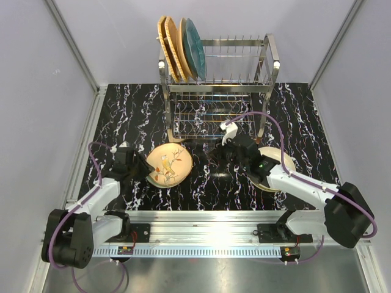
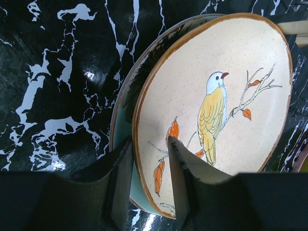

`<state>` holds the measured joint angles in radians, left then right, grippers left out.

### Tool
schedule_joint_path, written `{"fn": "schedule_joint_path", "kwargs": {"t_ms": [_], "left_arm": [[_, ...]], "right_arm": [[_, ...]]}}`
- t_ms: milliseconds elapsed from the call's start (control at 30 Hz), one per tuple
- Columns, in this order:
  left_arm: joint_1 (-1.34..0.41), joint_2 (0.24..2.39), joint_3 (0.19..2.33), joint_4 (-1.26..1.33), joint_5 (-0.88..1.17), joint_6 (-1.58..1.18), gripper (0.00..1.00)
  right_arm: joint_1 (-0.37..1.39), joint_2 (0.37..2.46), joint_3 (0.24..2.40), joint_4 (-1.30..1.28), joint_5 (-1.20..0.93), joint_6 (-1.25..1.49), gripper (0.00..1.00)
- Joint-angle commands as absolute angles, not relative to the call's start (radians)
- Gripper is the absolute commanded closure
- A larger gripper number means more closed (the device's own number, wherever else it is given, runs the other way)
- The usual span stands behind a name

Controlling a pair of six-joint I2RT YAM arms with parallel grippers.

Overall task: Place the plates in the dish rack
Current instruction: Grab a plate with the left arm

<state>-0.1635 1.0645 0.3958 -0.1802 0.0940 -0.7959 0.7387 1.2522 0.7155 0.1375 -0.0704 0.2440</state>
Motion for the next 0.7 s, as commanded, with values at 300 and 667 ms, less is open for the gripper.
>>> {"fn": "schedule_joint_path", "kwargs": {"t_ms": [300, 667], "left_arm": [[-0.163, 1.052, 0.393, -0.221, 0.063, -0.802, 0.78], [-0.163, 0.957, 0.459, -0.305, 0.06, -0.804, 1.0]], "right_arm": [[0.746, 1.264, 0.735, 0.184, -0.078, 0.249, 0.77], [0.752, 1.293, 0.755, 0.195, -0.176, 0.215, 0.64]]}}
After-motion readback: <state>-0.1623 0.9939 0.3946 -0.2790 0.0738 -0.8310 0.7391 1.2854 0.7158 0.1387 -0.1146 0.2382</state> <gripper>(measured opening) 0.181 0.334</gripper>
